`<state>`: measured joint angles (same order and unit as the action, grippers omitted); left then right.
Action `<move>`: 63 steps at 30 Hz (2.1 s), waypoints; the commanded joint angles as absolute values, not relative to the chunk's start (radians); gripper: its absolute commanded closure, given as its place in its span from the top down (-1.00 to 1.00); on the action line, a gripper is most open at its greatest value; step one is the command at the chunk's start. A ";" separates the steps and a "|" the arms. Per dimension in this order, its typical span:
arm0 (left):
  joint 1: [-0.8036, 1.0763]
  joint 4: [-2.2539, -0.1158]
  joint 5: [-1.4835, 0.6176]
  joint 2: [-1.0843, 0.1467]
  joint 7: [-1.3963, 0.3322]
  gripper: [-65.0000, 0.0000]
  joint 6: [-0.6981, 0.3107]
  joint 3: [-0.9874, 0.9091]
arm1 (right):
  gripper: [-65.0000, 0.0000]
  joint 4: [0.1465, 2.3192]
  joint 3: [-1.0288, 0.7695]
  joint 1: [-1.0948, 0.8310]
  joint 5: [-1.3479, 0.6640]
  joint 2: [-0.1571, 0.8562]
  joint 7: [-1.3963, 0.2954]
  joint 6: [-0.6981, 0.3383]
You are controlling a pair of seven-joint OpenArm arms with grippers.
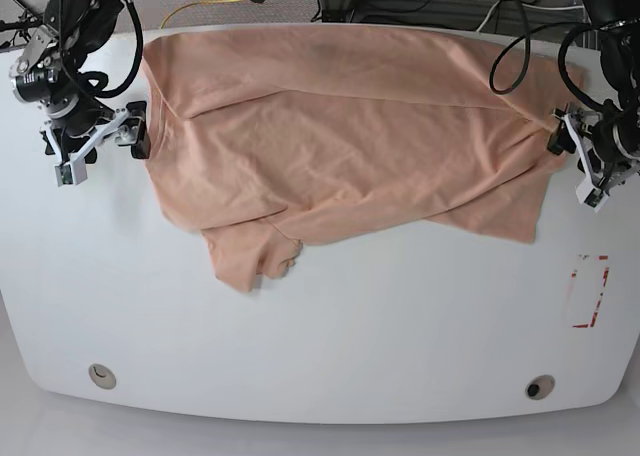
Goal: Fold the T-shirt properly
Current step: 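Open the right gripper to release the shirt, then move the right gripper down the shirt side and grasp the hem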
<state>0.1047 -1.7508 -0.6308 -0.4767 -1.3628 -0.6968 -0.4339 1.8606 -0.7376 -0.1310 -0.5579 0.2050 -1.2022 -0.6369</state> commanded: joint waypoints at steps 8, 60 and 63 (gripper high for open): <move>0.099 -1.811 -0.641 -0.483 -1.383 0.06 -0.698 -0.441 | 0.78 1.624 -0.679 0.041 -0.535 0.289 -1.164 -0.636; -0.002 -1.774 -0.595 -0.429 -1.376 0.06 -0.698 -0.440 | 0.55 0.865 -0.271 0.513 -0.294 0.127 -0.786 -0.631; -0.064 -1.725 -0.503 -0.398 -1.376 0.07 -0.698 -0.440 | 0.12 0.865 -0.259 0.519 -0.294 0.127 -0.779 -0.631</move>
